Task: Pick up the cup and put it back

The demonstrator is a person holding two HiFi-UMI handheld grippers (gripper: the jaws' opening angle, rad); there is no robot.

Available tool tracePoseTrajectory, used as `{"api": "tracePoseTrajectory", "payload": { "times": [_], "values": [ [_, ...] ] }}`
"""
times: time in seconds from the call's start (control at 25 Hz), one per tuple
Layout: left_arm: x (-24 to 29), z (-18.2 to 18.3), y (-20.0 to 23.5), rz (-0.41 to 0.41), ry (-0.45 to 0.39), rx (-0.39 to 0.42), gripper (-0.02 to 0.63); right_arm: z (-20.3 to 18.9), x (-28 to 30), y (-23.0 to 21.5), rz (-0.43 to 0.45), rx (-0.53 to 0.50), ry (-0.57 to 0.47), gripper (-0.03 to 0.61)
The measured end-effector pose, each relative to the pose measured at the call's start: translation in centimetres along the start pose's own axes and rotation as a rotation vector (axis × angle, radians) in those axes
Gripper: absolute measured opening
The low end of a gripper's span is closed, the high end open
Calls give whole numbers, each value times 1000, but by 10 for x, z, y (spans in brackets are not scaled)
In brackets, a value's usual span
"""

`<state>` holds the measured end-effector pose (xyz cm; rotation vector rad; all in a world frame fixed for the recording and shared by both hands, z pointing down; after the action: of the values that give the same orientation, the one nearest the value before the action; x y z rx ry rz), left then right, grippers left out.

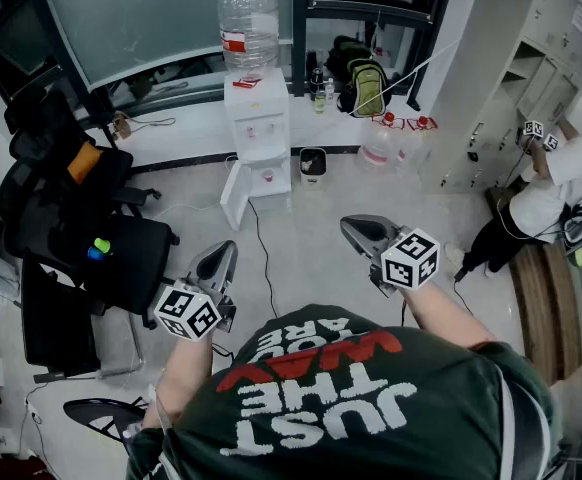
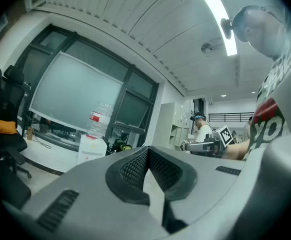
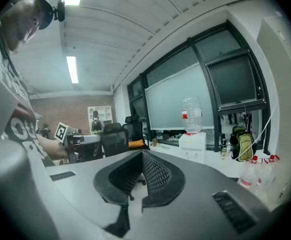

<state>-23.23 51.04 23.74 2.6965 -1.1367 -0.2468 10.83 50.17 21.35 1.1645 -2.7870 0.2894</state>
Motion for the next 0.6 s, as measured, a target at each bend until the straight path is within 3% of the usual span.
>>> {"api": "tracePoseTrajectory", "payload": {
  "times": [0.6],
  "values": [
    [3, 2, 1, -10, 1, -3, 2, 1, 1, 1, 4, -15, -8, 32]
  ]
}}
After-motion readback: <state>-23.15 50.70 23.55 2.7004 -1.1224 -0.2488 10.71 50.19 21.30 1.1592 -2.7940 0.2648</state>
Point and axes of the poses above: the fingertips, and each gripper's own axes: x forward along the fingers, y to its left, z out of its top, the point moved 8 cm from there along -x, backward along the fingers, and after that the axes turned 3 degrees about -y, right-handed, at the moved point
